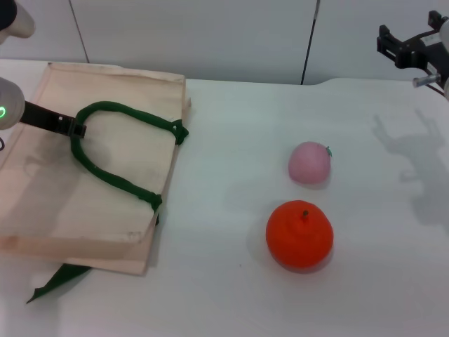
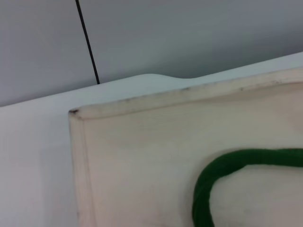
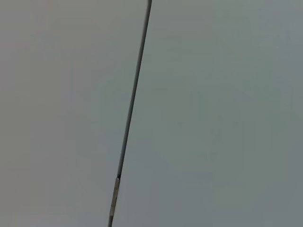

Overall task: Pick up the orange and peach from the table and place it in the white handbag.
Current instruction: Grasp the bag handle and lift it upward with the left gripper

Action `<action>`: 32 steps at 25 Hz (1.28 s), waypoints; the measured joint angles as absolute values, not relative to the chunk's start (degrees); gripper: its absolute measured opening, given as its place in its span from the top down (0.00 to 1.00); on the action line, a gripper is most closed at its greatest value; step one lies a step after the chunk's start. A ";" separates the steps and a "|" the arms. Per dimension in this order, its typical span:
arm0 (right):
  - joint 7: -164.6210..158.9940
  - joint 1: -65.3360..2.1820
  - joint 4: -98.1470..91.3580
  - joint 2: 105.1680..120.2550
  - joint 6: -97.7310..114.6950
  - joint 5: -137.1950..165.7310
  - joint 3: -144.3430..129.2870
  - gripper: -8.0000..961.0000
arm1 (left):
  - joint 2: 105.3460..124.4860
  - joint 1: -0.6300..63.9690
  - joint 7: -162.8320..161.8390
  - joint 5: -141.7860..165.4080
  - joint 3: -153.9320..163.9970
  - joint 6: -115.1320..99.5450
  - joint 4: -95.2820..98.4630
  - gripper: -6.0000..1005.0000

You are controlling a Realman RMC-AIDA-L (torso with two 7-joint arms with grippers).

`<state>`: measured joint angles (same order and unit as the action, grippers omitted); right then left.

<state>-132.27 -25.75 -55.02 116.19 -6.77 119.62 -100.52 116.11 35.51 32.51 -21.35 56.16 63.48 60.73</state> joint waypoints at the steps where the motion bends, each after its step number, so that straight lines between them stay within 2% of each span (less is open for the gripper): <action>1: -132.27 -25.77 -55.03 116.19 -6.77 119.62 -100.52 0.10 | 116.10 35.53 32.51 -21.32 56.16 63.23 60.54 0.54; 26: -132.28 -25.66 -55.90 116.28 -6.77 119.62 -100.58 0.10 | 116.04 37.64 32.52 -21.11 56.16 58.97 54.17 0.54; 32: -132.28 -25.66 -56.12 116.28 -6.77 119.62 -100.49 0.10 | 116.07 37.65 32.37 -21.09 56.22 58.85 54.14 0.65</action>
